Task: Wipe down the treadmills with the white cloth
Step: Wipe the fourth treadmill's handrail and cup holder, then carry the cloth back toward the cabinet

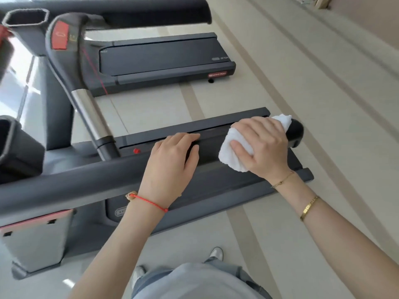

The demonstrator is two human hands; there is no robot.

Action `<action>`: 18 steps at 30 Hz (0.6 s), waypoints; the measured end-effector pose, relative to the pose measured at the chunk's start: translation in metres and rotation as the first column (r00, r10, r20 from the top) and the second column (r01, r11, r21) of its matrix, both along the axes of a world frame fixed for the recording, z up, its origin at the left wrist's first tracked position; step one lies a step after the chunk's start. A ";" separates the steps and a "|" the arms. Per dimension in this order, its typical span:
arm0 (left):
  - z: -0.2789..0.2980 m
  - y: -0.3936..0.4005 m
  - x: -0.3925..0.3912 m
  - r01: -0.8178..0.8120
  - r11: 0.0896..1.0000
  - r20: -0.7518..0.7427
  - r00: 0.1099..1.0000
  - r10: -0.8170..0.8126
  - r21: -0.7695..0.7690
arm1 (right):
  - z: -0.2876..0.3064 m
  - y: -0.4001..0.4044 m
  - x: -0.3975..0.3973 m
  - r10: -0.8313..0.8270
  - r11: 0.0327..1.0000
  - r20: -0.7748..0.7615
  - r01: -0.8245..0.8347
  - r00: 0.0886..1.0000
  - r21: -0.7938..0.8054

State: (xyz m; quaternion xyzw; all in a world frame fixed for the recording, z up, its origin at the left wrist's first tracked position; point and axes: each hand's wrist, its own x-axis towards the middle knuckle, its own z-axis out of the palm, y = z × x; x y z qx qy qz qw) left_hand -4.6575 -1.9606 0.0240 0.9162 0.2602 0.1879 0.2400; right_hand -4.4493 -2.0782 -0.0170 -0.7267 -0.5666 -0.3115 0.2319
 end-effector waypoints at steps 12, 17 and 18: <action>-0.001 -0.057 0.113 -0.023 1.000 -0.022 0.999 0.023 0.001 | 0.008 -0.053 0.099 0.053 0.997 -0.407 -0.073 0.912 -0.034; 0.000 -0.073 0.141 0.009 1.000 -0.018 1.000 -0.010 -0.018 | 0.013 -0.070 0.101 -0.054 0.998 -0.610 0.058 0.791 -0.013; 0.000 -0.075 0.146 0.030 0.999 -0.020 0.999 -0.031 -0.020 | 0.013 -0.077 0.103 -0.092 0.994 -0.645 0.112 0.759 -0.010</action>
